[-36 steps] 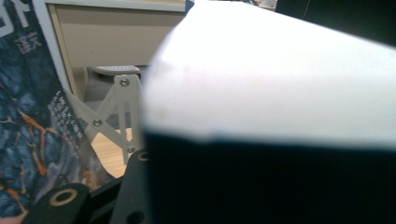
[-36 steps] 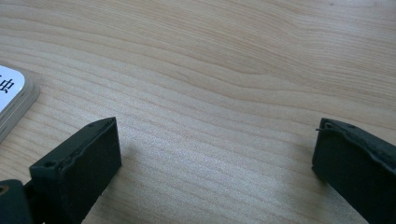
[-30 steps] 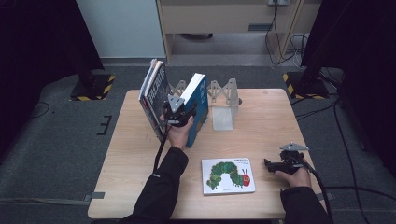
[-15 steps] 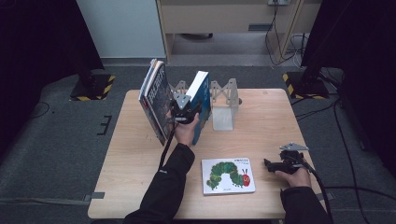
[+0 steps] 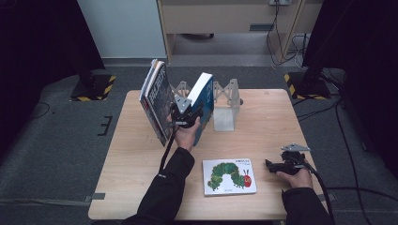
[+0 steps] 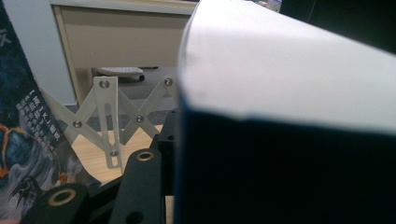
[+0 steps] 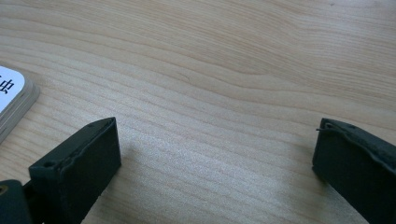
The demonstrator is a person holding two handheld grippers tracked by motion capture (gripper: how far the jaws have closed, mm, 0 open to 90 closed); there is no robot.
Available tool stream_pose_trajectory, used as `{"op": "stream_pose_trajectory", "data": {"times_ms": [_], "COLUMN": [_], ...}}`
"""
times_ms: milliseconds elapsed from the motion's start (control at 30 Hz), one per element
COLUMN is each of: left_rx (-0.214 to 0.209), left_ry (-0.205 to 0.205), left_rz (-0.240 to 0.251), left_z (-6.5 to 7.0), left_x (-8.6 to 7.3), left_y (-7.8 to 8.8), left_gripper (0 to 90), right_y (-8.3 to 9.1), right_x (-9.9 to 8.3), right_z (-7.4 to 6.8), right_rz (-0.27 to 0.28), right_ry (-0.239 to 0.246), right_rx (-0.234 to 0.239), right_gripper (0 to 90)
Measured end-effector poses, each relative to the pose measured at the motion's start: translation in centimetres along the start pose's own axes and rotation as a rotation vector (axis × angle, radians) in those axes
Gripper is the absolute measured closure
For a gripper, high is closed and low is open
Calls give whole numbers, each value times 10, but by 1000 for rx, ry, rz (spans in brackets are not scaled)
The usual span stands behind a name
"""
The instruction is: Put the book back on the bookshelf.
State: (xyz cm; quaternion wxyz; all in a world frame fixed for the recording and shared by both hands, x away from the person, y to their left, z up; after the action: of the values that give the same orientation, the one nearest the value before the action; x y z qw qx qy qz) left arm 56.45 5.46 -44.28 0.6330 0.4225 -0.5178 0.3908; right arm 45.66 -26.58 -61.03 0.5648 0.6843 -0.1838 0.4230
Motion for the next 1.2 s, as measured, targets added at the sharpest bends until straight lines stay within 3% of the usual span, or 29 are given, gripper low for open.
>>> {"op": "stream_pose_trajectory", "data": {"times_ms": [467,633,833,1200], "left_rx": [61,43,21,55], "left_ry": [-10,-1,23,24], "left_rz": [2,11,2,-15], "left_z": [5,4,1,2], "left_x": [2,1,-6,-5], "left_y": [-15,-13,0,-6], "left_gripper": [592,584,558,594], "right_y": [0,0,0,0], "right_x": [0,0,0,0], "right_z": [0,-1,-1,-3], "right_rz": [0,0,-1,1], "right_ry": [0,-2,-2,1], "right_rx": [1,1,2,6], "right_gripper": [12,12,12,12]}}
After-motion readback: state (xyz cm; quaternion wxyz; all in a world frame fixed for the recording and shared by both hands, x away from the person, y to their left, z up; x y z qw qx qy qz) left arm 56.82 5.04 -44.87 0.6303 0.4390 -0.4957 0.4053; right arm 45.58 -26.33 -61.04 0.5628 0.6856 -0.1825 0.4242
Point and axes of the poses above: each handheld gripper's, and its own axes: y roughly backward along the jaws, x roughly out of its top, z roughly to its right, the point moved 10 cm from there along -y, roughly forward along the jaws, and after that the axes turned 7 degrees about z, right-handed, at the moved point
